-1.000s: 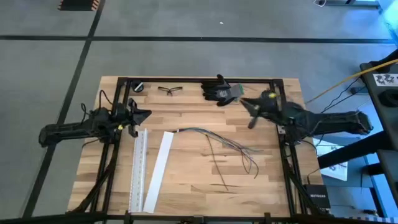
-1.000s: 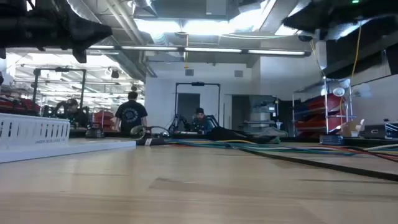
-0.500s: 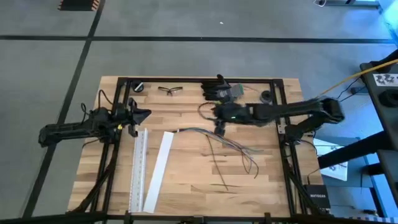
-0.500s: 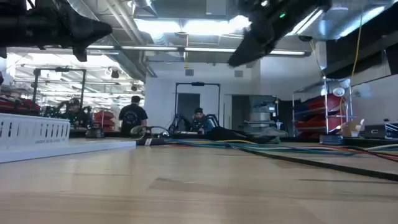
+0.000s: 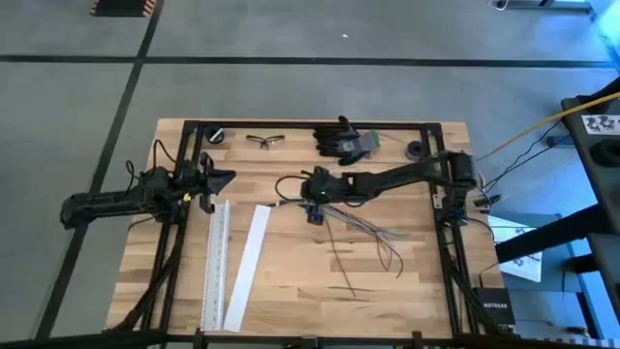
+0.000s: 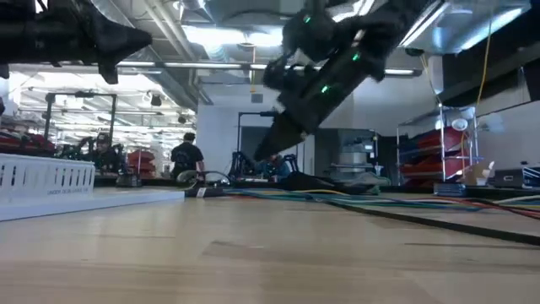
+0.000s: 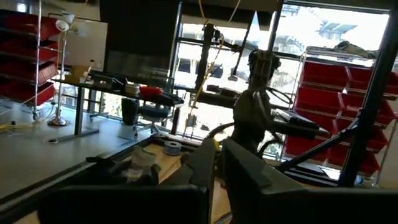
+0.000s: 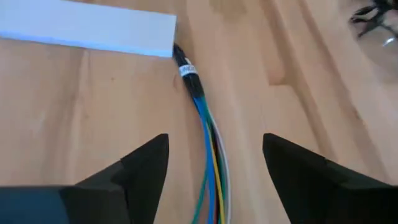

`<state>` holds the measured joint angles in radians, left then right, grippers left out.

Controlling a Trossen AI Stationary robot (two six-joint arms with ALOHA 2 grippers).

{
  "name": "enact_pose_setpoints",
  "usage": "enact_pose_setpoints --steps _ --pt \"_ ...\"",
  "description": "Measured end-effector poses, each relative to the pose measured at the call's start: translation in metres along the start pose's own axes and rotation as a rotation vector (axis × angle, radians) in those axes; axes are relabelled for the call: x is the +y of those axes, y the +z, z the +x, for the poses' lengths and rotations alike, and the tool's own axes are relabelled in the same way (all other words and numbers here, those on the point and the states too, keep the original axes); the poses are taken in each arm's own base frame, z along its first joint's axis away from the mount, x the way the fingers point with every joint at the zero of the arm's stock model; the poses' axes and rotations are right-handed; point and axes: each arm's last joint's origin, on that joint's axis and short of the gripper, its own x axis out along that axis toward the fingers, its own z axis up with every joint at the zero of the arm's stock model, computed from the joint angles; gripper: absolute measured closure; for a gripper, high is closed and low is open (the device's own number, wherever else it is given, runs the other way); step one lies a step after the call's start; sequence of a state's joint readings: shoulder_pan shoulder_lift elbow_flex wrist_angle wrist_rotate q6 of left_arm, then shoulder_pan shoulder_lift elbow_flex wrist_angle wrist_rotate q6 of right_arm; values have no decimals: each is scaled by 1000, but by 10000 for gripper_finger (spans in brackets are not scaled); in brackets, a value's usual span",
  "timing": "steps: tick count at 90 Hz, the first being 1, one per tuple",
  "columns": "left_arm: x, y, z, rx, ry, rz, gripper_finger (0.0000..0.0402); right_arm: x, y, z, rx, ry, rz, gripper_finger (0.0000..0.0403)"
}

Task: Ziptie cables
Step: Wrap the black zip tie around the cable wires to form a loop

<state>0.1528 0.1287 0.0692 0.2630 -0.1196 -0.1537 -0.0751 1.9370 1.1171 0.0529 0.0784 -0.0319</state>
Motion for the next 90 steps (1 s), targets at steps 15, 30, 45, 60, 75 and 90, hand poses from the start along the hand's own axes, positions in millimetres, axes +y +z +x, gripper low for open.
enact_pose_setpoints --steps 15,30,45,60,75,90 --pt "0 0 0 2 0 1 386 -10 -6 19 -16 41 23 155" --pt "0 0 0 3 0 0 386 -10 -18 33 23 65 32 170" --pt "0 -1 1 5 1 1 386 -8 -23 38 36 77 25 245" --pt "0 0 1 2 0 1 386 -8 -25 39 51 76 -4 358" --pt "0 0 1 -1 0 0 386 -9 -24 37 56 65 -21 389" --pt "0 0 1 -4 -1 -3 386 -12 -11 14 50 13 -25 400"
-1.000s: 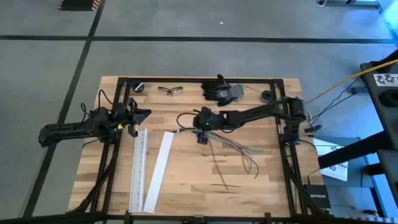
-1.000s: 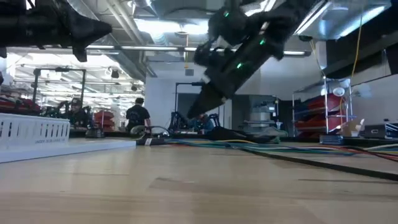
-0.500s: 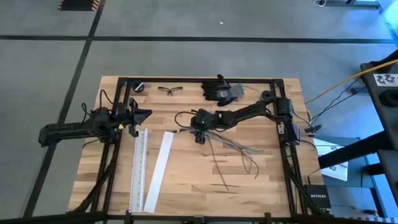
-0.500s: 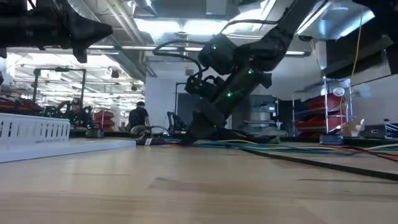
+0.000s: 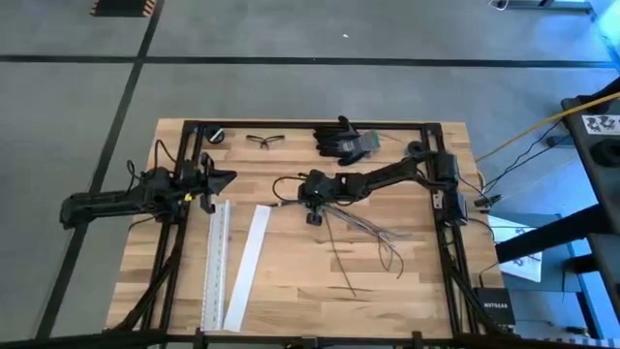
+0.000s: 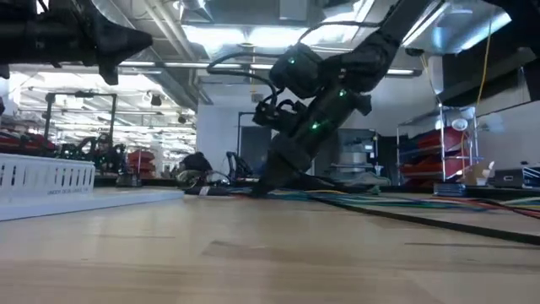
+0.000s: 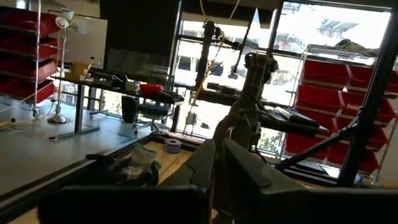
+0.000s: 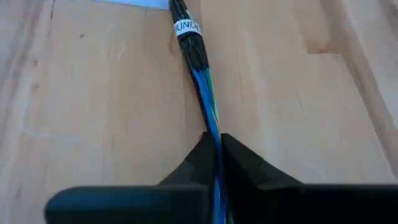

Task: Ziptie cables
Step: Wrap the black zip tie around the cable wires to form a loop

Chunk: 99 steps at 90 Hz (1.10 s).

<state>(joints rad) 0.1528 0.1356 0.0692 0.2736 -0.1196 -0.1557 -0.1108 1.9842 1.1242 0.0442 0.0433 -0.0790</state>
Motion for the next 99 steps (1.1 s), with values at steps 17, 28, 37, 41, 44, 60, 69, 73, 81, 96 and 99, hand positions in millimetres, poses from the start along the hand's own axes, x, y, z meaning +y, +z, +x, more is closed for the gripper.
enact_pose_setpoints --steps 17,28,37,41,44,60,69,73,81,96,99 --pt "0 0 0 -1 0 -1 386 -7 26 -53 -49 -90 0 401" --pt "0 0 0 0 0 -1 386 -10 35 -92 -51 -112 4 402" --pt "0 0 0 0 0 -1 386 -12 35 -123 -18 -110 35 402" --pt "0 0 0 0 0 -1 386 -12 32 -133 22 -114 53 402" --pt "0 0 0 0 0 -1 386 -12 29 -141 48 -128 70 402" --pt "0 0 0 0 0 -1 386 -14 6 -161 161 -200 114 402" --pt "0 0 0 0 0 -1 386 -12 -11 -150 143 -202 144 403" --pt "0 0 0 0 0 -1 386 -11 -19 -142 129 -203 152 403" --pt "0 0 0 2 0 -1 386 -9 -35 -125 75 -215 162 400" --pt "0 0 0 0 0 -4 386 -20 -45 -115 71 -280 274 352" --pt "0 0 0 0 0 -8 386 -23 -43 -117 88 -273 303 335"
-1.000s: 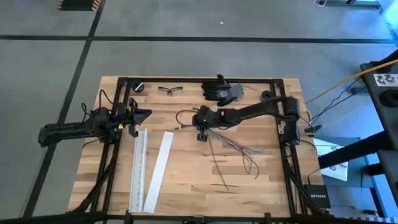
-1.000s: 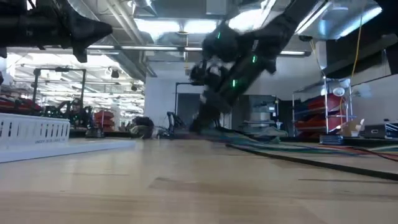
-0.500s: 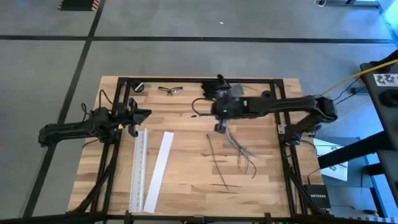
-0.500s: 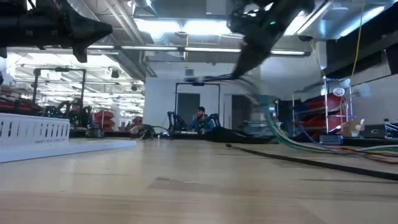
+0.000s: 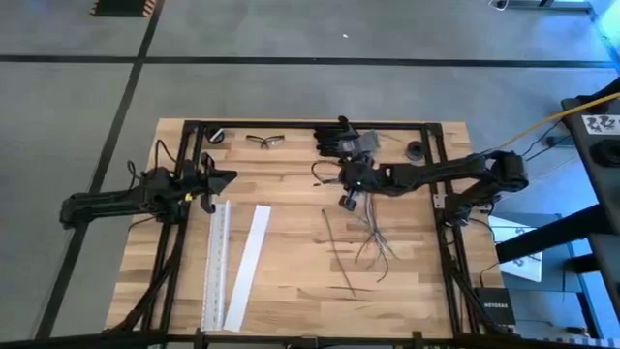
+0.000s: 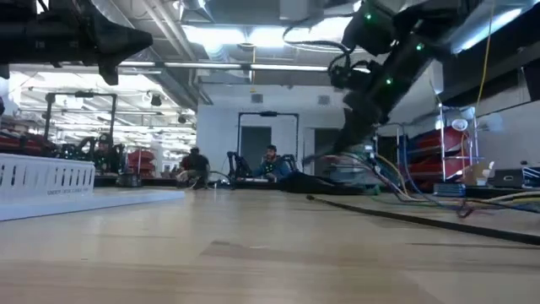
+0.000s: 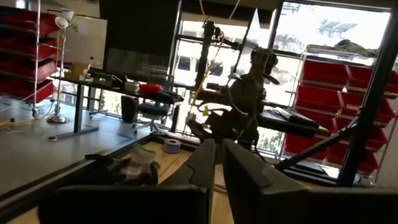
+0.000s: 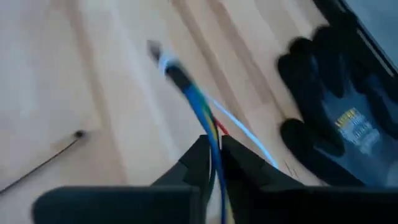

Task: Ziptie cables
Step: Wrap the black zip tie around the cable wires to form a loop

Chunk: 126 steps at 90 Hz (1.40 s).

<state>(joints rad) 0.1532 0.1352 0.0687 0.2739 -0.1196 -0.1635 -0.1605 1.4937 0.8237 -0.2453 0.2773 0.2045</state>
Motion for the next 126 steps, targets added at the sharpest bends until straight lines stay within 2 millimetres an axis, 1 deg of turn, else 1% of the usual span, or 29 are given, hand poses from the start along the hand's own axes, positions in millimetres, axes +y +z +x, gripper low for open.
enact_pose_setpoints --steps 6,13,19,27,36,43,53,63,73,83,92,100,110,113,116,126 --pt "0 0 0 3 0 -6 386 -5 5 -6 83 31 37 296" --pt "0 0 0 1 0 -7 386 -5 16 -17 141 119 84 254" --pt "0 0 0 3 0 -6 386 2 22 -25 169 227 116 224" --pt "0 0 0 3 0 -6 386 20 20 -30 209 342 146 196" --pt "0 0 0 2 0 1 386 48 15 -28 190 370 145 184" --pt "0 0 0 2 0 4 386 67 5 -18 191 301 144 183" --pt "0 0 0 2 0 4 386 91 -6 -2 140 200 171 182" --pt "0 0 0 2 0 4 386 108 -17 15 103 120 216 182" --pt "0 0 0 2 0 -1 386 119 -25 26 58 55 260 183" --pt "0 0 0 2 0 -10 386 123 -35 40 61 5 275 199" --pt "0 0 0 3 1 -11 386 126 -41 50 72 -10 274 235" --pt "0 0 0 3 0 -12 386 127 -43 53 68 -20 272 285" --pt "0 0 0 3 1 -11 386 126 -43 54 60 -39 238 367" --pt "0 0 0 3 1 -11 386 126 -43 54 59 -41 212 384" --pt "0 0 0 3 0 -12 386 126 -43 54 58 -42 179 392" --pt "0 0 0 2 0 -12 386 127 -41 54 54 -47 71 393"
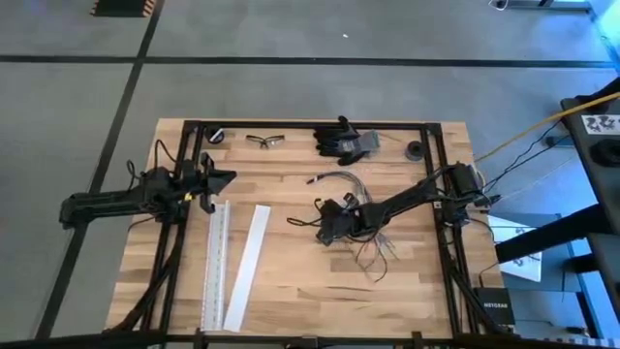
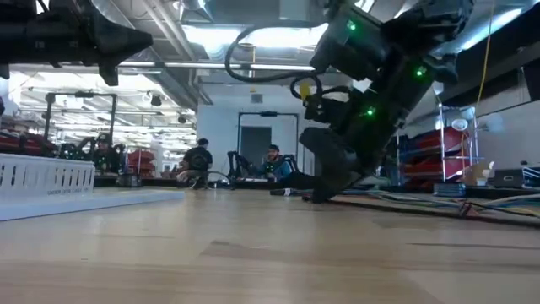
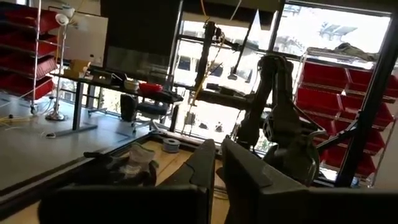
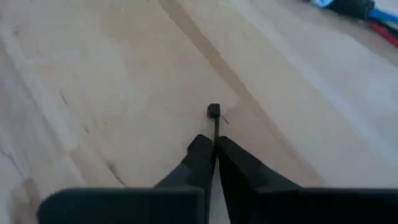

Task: Ziptie cables
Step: Wrap the black zip tie around the cable wires to form a loop

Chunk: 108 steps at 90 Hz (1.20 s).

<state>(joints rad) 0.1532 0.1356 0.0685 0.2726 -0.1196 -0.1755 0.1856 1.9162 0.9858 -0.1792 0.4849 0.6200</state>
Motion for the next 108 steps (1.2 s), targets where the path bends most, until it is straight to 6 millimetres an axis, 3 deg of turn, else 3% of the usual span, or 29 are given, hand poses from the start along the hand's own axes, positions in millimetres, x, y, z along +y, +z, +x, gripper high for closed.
enact_pose_setpoints --steps 11,28,45,56,70,93,108 --pt "0 0 0 0 0 0 386 6 7 -4 -48 -42 -179 401" --pt "0 0 0 -1 0 0 386 17 34 -16 -177 -149 -410 402" --pt "0 0 0 -1 0 0 386 35 51 -14 -310 -81 -422 403" --pt "0 0 0 -1 0 0 386 55 46 -4 -324 -38 -431 403" --pt "0 0 0 -1 0 1 386 74 22 14 -303 16 -400 403" --pt "0 0 0 -1 4 20 386 82 12 36 -343 39 -307 403" --pt "0 0 0 -1 5 1 386 84 10 38 -344 54 -312 401"
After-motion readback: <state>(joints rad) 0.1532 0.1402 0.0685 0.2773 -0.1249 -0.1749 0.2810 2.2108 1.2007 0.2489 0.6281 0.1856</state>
